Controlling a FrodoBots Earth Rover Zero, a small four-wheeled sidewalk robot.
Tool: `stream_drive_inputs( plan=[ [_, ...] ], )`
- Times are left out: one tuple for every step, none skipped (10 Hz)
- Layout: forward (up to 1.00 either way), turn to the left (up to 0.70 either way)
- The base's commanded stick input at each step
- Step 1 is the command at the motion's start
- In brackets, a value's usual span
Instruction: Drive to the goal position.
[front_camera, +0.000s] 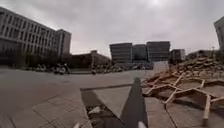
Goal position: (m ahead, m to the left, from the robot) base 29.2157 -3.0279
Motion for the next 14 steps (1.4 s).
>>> stream_drive_inputs(
  plan=[
    [0.70, 0.00],
    [0.70, 0.00],
    [0.70, 0.00],
    [0.70, 0.00],
    [0.70, 0.00],
    [0.70, 0.00],
    [0.70, 0.00],
    [0.70, 0.00],
    [0.70, 0.00],
    [0.70, 0.00],
    [0.70, 0.00],
    [0.70, 0.00],
    [0.70, 0.00],
    [0.70, 0.00]
  ],
)
